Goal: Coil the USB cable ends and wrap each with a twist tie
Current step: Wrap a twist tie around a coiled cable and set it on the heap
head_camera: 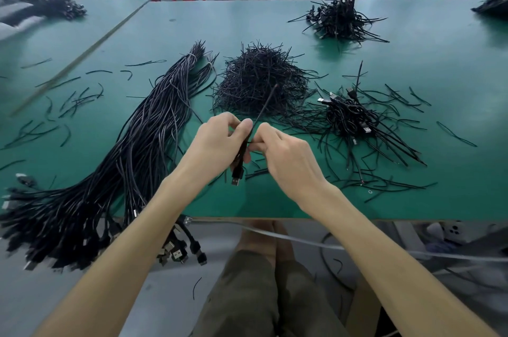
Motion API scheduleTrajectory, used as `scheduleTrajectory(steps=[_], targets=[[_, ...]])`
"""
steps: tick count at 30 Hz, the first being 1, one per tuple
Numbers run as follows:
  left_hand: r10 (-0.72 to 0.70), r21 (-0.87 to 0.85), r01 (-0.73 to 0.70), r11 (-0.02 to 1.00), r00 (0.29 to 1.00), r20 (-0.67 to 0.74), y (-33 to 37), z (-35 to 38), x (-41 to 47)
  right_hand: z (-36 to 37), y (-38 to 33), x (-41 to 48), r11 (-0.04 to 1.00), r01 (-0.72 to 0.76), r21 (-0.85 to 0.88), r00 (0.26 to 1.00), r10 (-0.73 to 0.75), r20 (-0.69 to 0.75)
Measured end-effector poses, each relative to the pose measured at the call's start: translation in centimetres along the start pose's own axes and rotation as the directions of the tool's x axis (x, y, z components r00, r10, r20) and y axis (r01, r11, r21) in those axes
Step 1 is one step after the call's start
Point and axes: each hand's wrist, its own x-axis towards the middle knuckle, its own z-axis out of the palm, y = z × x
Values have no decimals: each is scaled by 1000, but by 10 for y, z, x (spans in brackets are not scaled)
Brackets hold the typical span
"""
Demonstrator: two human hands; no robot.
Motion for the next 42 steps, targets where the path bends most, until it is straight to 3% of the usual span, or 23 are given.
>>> scheduleTrajectory(steps=[4, 9, 12, 16, 19, 21, 22, 24, 25, 27, 32, 42], targets=[[-15, -203, 28, 979, 998, 65, -6, -4, -2, 0, 4, -2, 923, -259, 283, 965, 237, 111], [-54, -329, 63, 942, 998, 37, -11, 0, -1, 1, 9, -8, 625, -563, 540, 811, 544, 216], [-117, -477, 111, 872, 993, 18, -12, 3, -1, 3, 11, -12, 449, -637, 627, 738, 589, 328], [-136, -609, 159, 777, 987, 84, -11, 12, -6, 5, 12, -12, 339, -659, 671, 712, 569, 412], [-80, -576, 119, 809, 992, 92, -14, 11, -7, -1, 18, -11, 407, -674, 617, 712, 580, 396], [-62, -453, 79, 888, 997, 51, -18, 5, -4, -11, 24, -7, 449, -671, 590, 718, 593, 366], [-71, -324, 73, 943, 997, 16, -21, 2, -2, -17, 29, -4, 485, -664, 569, 725, 604, 331], [-93, 97, 99, 990, 994, -63, -30, -6, 2, -31, 42, 5, 628, -636, 448, 755, 626, 193], [-102, 315, 128, 940, 990, -97, -34, -9, 3, -38, 51, 9, 703, -619, 350, 772, 627, 105], [-110, 532, 163, 831, 985, -130, -41, -13, 2, -52, 69, 16, 786, -600, 151, 791, 610, -33], [-222, 666, 174, 725, 975, -12, -46, -7, -2, -65, 115, 9, 749, -636, -185, 769, 634, -77], [-274, 577, 188, 794, 960, 64, -45, -9, 0, -54, 126, -16, 692, -708, -143, 706, 698, -121]])
